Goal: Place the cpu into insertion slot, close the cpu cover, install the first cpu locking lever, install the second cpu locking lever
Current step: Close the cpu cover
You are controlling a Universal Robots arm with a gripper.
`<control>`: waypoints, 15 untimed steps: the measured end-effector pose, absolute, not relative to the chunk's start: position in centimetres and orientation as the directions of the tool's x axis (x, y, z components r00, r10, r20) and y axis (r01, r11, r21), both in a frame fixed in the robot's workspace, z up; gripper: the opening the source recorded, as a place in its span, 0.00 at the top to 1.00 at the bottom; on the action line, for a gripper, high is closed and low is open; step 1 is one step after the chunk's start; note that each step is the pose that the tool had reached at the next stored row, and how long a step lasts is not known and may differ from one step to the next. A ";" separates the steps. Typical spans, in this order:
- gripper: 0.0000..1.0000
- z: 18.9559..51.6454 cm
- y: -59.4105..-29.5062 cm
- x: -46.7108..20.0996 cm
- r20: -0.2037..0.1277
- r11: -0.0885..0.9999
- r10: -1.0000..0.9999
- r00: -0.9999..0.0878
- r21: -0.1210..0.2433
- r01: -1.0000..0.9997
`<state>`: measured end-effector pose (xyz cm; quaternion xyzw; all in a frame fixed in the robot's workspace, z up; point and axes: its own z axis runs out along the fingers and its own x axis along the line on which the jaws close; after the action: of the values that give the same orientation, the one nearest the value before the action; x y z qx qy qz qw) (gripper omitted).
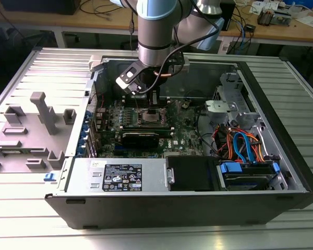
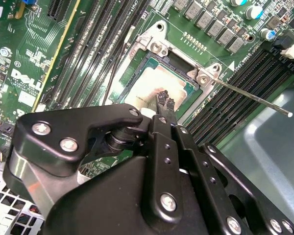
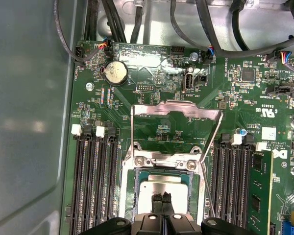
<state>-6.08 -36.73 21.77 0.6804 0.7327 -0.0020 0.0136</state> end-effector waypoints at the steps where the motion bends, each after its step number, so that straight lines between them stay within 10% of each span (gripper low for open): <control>1: 0.89 21.8 -36.7 -6.1 -0.023 0.074 0.997 -0.074 0.016 0.997; 15: 0.89 21.9 -36.8 -6.1 -0.020 0.074 0.997 -0.074 0.016 0.997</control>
<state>-6.08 -36.83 21.85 0.6804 0.7328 -0.0012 0.0127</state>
